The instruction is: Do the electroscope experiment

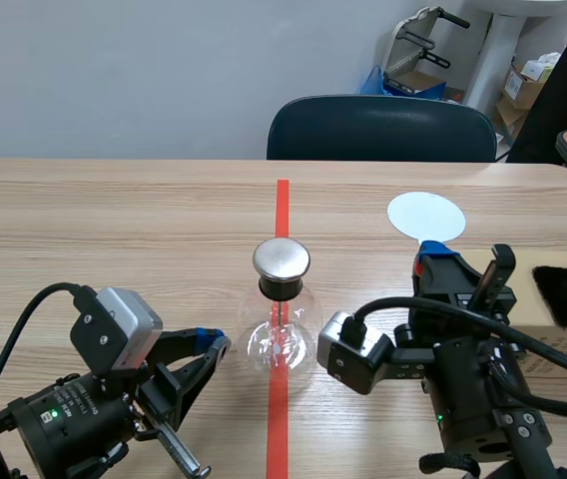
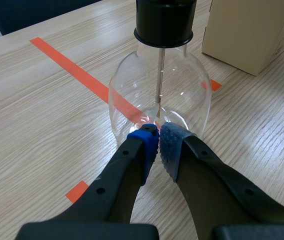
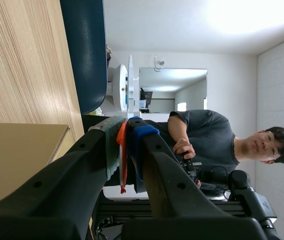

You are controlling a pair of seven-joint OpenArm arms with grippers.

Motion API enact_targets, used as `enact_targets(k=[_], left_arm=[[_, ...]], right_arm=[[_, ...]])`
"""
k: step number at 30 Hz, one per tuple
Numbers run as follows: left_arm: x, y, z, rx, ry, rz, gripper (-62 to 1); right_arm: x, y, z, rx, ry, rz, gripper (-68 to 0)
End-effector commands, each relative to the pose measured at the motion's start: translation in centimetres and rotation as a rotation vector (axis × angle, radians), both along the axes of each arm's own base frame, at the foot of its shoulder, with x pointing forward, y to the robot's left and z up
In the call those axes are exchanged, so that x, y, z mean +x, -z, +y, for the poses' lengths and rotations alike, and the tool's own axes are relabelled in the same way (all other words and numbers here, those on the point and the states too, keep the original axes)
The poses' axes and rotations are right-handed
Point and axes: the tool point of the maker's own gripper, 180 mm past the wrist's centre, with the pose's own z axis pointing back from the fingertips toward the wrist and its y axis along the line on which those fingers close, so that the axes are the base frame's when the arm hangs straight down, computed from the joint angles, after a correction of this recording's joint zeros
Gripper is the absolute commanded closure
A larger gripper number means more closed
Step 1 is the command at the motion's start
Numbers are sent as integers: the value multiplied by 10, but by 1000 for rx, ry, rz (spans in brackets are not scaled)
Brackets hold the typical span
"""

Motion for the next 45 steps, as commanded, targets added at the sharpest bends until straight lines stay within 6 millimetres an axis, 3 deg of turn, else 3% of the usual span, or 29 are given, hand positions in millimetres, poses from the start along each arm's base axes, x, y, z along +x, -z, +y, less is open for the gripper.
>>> enact_targets(k=[1,14,22,35,45], left_arm=[[5,-12,-3,-27,-3,-34,-59],[5,-12,-3,-27,-3,-34,-59],[4,-12,-4,-20,2,-36,-59],[4,-12,-4,-21,2,-36,-59],[4,-12,-4,-21,2,-36,-59]], right_arm=[[5,-10,-4,1,7,-38,-8],[4,-11,3,-1,-28,-39,-8],[-4,-19,34,1,-205,-89,-8],[-27,-17,81,-28,-496,-88,-8],[-39,-15,97,-39,-608,-86,-8]])
